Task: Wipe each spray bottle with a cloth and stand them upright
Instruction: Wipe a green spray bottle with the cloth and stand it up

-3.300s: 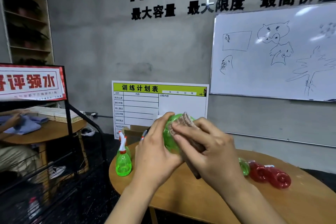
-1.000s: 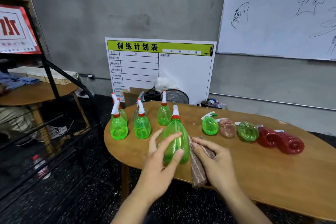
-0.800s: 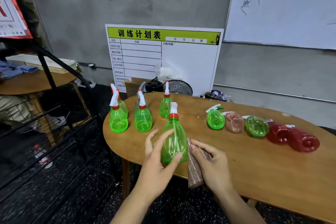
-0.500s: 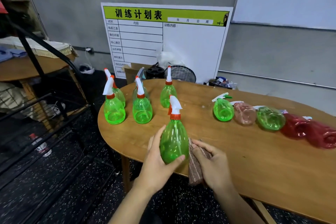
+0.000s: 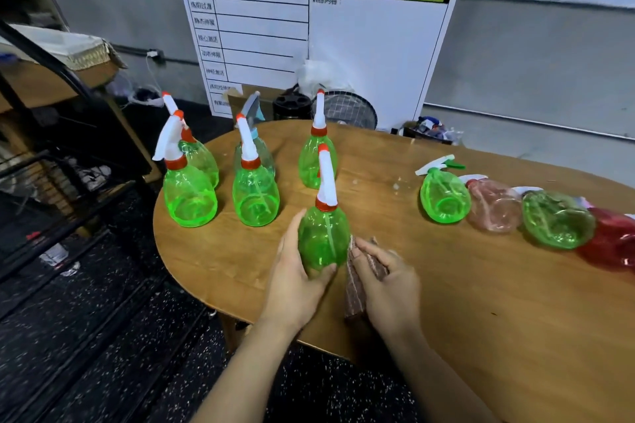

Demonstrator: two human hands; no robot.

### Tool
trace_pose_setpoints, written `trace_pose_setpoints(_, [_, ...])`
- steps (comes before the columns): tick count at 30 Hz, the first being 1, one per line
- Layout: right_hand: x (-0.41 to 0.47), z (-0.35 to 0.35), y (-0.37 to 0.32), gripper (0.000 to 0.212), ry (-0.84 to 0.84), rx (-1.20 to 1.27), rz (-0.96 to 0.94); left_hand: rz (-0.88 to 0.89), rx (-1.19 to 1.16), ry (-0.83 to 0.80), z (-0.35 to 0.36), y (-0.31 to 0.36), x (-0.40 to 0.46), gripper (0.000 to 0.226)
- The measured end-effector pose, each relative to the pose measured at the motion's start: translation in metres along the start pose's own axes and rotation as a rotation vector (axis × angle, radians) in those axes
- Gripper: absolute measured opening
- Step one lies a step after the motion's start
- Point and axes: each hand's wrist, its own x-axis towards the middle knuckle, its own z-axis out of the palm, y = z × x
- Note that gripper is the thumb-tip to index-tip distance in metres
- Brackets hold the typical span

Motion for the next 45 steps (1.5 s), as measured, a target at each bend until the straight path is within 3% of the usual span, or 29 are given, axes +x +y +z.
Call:
trace_pose_setpoints(14, [0.088,0.042,0.017,0.022,0.107,-0.108,-0.08,0.002,0.015,0.068,0.024,-0.021,0.094,0.105])
trace_pose_setpoints(21, [0.081,0.034,0.015,0.023,0.107,-0.095,-0.119,-0.037,-0.025,0.084,0.023,-0.02,0.083,0.122])
trace_pose_setpoints(28, [0.066,-0.021,0.027,0.022,0.108,-0.052,-0.099,-0.045,-0.012,0.206,0.027,-0.001,0.041,0.098])
trace_pose_setpoints(36, [0.05,-0.086,0.041,0.023,0.144,-0.042,-0.084,0.037,-0.02,0.071,0.071,0.023,0.012,0.083])
trace_pose_setpoints(45, [0.063,-0.177,0.073,0.022,0.311,0.016,-0.013,0.085,-0.011,-0.125,0.148,0.072,0.031,0.089])
